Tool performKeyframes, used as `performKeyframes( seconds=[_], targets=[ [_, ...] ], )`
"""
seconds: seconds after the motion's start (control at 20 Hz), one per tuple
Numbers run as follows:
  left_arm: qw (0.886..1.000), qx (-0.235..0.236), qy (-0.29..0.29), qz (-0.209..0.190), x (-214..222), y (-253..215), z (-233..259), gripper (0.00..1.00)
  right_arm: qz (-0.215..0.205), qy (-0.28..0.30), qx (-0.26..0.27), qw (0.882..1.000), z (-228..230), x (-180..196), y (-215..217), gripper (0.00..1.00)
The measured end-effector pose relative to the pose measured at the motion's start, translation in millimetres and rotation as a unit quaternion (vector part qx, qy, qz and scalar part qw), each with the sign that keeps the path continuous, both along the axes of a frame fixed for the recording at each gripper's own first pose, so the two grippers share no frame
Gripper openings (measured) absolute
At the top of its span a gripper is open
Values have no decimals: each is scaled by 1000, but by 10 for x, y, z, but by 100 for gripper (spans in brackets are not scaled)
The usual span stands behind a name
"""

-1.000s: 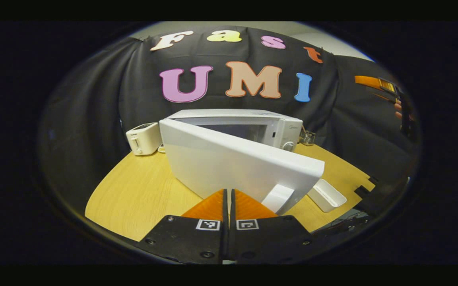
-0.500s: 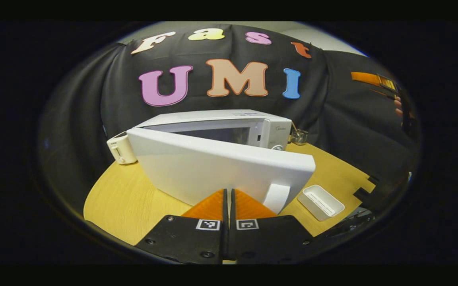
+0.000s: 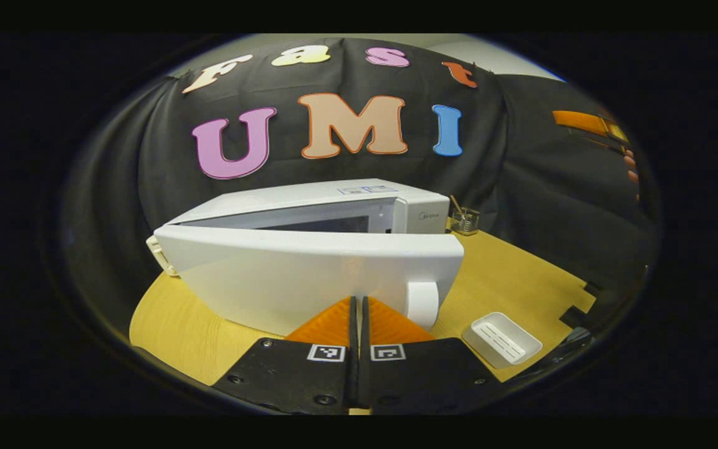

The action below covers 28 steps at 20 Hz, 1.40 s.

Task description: Open the microwave oven with the left hand, put the food in, and close the microwave oven.

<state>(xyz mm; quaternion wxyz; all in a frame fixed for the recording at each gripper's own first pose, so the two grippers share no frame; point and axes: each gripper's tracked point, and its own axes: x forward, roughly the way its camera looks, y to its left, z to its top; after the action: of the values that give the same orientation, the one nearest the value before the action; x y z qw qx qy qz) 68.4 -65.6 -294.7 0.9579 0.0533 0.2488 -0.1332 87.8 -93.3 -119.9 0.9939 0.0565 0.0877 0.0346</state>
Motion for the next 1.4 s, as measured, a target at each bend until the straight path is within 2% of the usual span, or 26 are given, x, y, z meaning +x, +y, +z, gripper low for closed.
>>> performKeyframes(
  seconds=[0.65, 0.8, 0.9, 1.0, 1.1, 1.2, 1.25, 1.3, 1.4],
  targets=[
    [999, -25, -16, 30, 772, -197, 11, 1, 20, -8, -31, 999, -131, 119, -58, 91],
    [999, -30, -16, 31, 849, -238, -16, 2, 22, -11, -53, 998, -154, 112, -65, 91],
    [999, -28, -15, 33, 906, -266, -25, 1, 29, -13, -67, 997, -164, 101, 1, 96],
    [999, -41, -14, 29, 911, -335, -17, 0, 35, -14, -75, 996, -181, 82, 51, 96],
    [999, -37, -19, 30, 946, -332, -11, 3, 40, -16, -77, 996, -166, 63, 94, 97],
    [998, -43, -32, 33, 1030, -330, 28, 0, 43, -17, -73, 996, -166, 72, 151, 97],
    [998, -44, -23, 29, 1091, -321, 2, 0, 44, -16, -71, 996, -172, 79, 169, 97],
    [997, -66, -8, 26, 1019, -402, -23, 1, 45, -14, -70, 996, -181, 74, 176, 97],
    [997, -67, -13, 31, 1041, -415, 4, 1, 43, -14, -68, 997, -163, 53, 182, 97]
  ],
)
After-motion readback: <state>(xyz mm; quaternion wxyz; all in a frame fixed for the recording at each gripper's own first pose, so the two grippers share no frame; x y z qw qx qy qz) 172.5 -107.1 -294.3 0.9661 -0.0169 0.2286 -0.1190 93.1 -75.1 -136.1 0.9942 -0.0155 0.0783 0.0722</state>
